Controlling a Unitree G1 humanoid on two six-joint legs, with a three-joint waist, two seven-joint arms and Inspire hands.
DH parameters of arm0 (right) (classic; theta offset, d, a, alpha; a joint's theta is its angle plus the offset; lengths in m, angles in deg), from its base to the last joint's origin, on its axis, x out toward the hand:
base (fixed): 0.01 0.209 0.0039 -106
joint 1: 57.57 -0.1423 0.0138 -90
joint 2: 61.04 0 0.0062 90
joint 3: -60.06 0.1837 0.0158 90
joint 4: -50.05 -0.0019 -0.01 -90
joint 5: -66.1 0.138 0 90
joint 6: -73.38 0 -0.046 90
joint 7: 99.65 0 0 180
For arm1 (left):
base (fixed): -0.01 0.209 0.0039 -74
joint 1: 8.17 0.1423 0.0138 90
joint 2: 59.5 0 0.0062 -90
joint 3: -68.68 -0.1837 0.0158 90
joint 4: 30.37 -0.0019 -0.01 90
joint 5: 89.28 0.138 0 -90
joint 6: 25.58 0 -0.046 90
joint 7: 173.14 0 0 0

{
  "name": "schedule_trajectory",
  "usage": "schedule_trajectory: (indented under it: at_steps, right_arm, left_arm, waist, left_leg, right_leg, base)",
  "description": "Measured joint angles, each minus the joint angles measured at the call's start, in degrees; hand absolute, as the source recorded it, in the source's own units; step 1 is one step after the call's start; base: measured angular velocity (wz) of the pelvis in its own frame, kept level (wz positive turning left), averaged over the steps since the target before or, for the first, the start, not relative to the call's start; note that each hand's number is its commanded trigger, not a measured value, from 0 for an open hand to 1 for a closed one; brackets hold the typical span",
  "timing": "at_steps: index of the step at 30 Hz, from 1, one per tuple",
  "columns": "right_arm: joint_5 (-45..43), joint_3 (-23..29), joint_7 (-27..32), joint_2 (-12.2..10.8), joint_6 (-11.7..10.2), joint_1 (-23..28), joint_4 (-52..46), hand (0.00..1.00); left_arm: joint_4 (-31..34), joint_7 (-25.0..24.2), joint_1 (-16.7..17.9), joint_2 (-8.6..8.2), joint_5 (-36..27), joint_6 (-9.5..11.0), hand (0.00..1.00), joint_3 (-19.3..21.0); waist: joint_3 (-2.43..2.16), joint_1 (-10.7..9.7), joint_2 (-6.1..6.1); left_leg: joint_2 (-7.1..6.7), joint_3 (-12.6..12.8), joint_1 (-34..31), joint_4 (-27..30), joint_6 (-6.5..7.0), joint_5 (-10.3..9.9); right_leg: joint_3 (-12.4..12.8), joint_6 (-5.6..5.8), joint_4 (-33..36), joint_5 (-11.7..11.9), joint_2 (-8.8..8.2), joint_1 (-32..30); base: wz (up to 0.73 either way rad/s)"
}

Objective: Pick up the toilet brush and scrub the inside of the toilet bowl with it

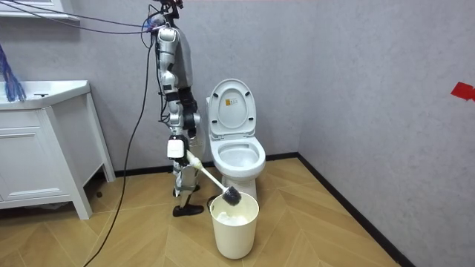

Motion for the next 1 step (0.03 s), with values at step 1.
schedule_trajectory:
  at_steps: [1]
  right_arm:
    - [-0.2,0.0,-0.6,0.0,0.3,-0.1,0.2,0.0]
  left_arm:
    - [0.0,0.0,0.0,0.0,0.0,-0.2,0.0,0.0]
  waist:
    - [0.0,0.0,-0.03]
  left_leg:
    - [-0.01,0.0,0.0,0.0,0.0,0.0]
  right_leg:
    - [-0.1,0.0,0.0,0.0,-0.03,0.0]
  base:
    - [0.04]
